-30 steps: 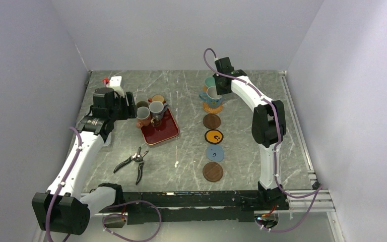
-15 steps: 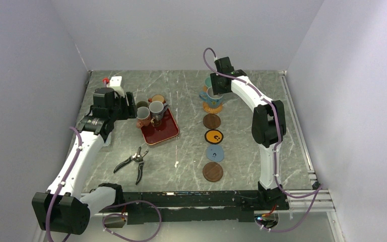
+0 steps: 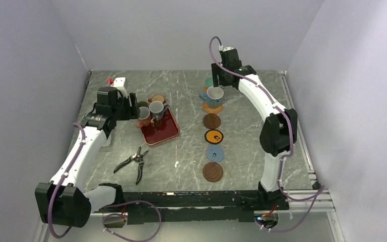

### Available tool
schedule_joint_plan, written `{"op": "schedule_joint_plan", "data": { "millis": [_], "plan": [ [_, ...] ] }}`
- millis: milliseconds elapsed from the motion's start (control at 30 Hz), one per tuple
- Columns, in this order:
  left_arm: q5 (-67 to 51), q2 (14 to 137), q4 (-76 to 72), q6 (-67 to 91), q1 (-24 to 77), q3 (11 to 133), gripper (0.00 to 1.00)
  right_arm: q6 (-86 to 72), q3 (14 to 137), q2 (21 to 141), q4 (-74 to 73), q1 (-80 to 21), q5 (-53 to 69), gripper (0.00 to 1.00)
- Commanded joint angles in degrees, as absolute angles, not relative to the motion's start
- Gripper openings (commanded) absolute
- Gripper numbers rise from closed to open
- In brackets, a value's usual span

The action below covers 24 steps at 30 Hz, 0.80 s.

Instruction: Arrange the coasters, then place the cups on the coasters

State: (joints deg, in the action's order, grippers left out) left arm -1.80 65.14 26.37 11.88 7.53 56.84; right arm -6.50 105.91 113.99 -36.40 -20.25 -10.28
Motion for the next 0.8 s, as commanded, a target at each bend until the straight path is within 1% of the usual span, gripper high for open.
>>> {"op": "schedule_joint_plan", "data": {
  "millis": [0, 267, 433, 600, 767],
  "plan": [
    [-2.9, 65.4, 25.1, 12.3, 7.6, 58.3, 0.70, -9.5, 106.9, 107.8, -36.0, -23.6, -13.1, 0.72],
    [-2.5, 65.3, 25.3, 12.6, 7.6, 58.3, 0.70, -15.5, 108.9, 109.0, -34.0, -33.8, -15.7, 0.69],
    [-2.0, 64.9, 25.6, 12.6, 7.6, 58.4, 0.70, -18.4, 115.3, 116.2, -34.4, -39.3, -15.0, 0.68],
    [-1.3, 63.8, 25.5, 12.4, 7.6, 58.2, 0.70, -20.3, 124.1, 124.3, -36.6, -42.8, -13.4, 0.64],
    [-1.4, 63.3, 25.5, 12.5, 7.6, 58.1, 0.71, -21.6, 126.4, 128.3, -34.9, -44.7, -11.0, 0.62]
  ]
}}
